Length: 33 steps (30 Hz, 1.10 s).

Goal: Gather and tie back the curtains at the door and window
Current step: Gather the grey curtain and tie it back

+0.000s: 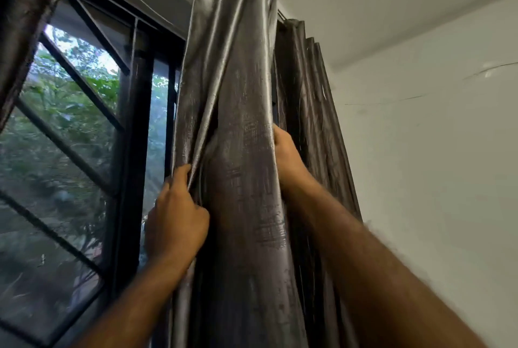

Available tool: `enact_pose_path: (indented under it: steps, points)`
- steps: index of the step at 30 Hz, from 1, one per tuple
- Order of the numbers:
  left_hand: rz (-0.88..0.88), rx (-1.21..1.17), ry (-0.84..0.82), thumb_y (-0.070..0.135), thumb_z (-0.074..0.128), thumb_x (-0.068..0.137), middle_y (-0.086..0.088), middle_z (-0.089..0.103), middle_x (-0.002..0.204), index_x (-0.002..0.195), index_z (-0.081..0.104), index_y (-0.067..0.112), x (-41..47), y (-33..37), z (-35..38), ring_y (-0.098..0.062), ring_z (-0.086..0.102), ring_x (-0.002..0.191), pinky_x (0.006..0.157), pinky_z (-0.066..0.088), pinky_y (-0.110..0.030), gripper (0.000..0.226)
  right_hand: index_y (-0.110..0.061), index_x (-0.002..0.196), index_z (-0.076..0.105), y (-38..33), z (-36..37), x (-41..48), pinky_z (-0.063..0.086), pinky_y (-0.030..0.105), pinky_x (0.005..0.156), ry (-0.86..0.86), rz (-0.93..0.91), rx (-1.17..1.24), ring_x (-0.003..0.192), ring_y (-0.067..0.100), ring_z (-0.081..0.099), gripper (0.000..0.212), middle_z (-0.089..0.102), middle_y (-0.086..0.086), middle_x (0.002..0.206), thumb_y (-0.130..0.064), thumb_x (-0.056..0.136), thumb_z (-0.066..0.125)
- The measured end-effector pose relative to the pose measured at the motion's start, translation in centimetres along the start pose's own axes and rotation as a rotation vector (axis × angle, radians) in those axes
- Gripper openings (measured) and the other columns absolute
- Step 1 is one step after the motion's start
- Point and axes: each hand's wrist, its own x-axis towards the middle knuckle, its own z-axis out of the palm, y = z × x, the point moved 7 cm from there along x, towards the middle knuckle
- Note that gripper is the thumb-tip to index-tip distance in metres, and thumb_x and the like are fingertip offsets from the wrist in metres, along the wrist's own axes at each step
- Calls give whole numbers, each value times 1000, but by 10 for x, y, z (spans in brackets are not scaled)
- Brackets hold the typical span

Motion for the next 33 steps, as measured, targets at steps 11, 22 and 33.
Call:
enact_pose_path:
  steps: [11, 22, 33]
  points:
    - [99, -23, -110, 46, 53, 92, -3, 48, 138, 120, 66, 30, -16, 74, 27, -30, 63, 105, 75, 46, -33, 35, -23, 110, 64, 59, -37, -17, 59, 38, 84, 152, 234, -264, 92, 15, 71, 32, 73, -3, 101, -46, 89, 61]
    - [187, 86, 57, 7, 64, 88, -7, 56, 113, 121, 55, 22, -6, 59, 17, -22, 55, 66, 46, 31, -23, 37, -18, 96, 67, 86, -62, -10, 63, 33, 62, 106, 320, 46, 74, 16, 76, 14, 77, 6, 89, -9, 93, 57]
    - [213, 54, -150, 43, 64, 90, 4, 43, 113, 86, 67, 25, -12, 74, 47, -20, 63, 86, 64, 47, -32, 18, -10, 98, 67, 68, -45, -14, 63, 37, 77, -22, 230, 253, 88, 21, 75, 10, 77, 6, 91, -17, 99, 59]
